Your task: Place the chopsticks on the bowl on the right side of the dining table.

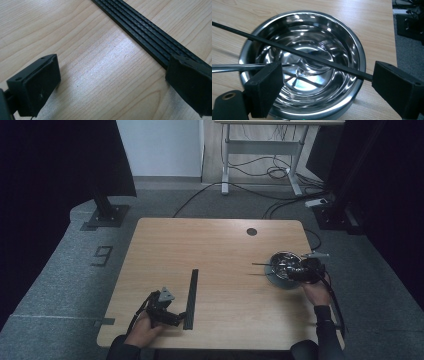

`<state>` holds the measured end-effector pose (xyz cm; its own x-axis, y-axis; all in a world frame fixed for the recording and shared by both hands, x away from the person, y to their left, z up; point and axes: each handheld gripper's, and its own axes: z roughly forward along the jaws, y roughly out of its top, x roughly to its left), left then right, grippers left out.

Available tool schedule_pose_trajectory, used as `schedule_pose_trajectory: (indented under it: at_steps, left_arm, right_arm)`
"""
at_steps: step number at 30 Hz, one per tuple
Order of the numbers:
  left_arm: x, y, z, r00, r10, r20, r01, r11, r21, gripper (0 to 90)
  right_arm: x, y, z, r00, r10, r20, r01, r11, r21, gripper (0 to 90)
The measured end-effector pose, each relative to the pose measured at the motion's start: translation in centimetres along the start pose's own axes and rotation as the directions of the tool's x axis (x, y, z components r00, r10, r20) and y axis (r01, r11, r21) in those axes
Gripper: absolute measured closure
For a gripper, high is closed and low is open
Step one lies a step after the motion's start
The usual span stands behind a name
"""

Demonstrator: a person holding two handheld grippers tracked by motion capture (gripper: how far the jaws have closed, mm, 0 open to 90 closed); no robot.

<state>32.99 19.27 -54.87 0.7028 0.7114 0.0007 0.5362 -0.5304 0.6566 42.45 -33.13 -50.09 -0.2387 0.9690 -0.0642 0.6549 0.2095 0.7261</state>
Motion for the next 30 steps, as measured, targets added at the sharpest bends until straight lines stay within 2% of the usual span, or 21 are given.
schedule_pose_trajectory:
  at_steps: [10,18,22,30]
  left_arm:
    - [0.0,0.0,0.0,1.0,-0.001,-0.001,0.001,1.0,0.0,0.0]
    - [0.0,0.0,0.0,1.0,-0.001,-0.001,0.001,1.0,0.0,0.0]
    - [0.0,0.0,0.0,1.0,-0.001,-0.001,0.001,1.0,0.0,0.0]
    - [0.0,0.0,0.0,1.0,-0.001,-0.001,0.001,1.0,0.0,0.0]
  right_arm:
    - [-0.4,-0.5,0.7,1.0,0.009,-0.002,-0.009,1.0,0.006,9.8]
    - [-0.5,-0.6,0.5,0.9999,0.01,0.002,-0.01,1.0,0.002,9.8]
    - [-0.7,-0.6,-0.2,0.9999,0.013,-0.004,-0.013,1.0,-0.009,9.2]
    - [-1.0,-1.4,-2.5,1.0,-0.003,-0.002,0.003,0.999,-0.036,1.9]
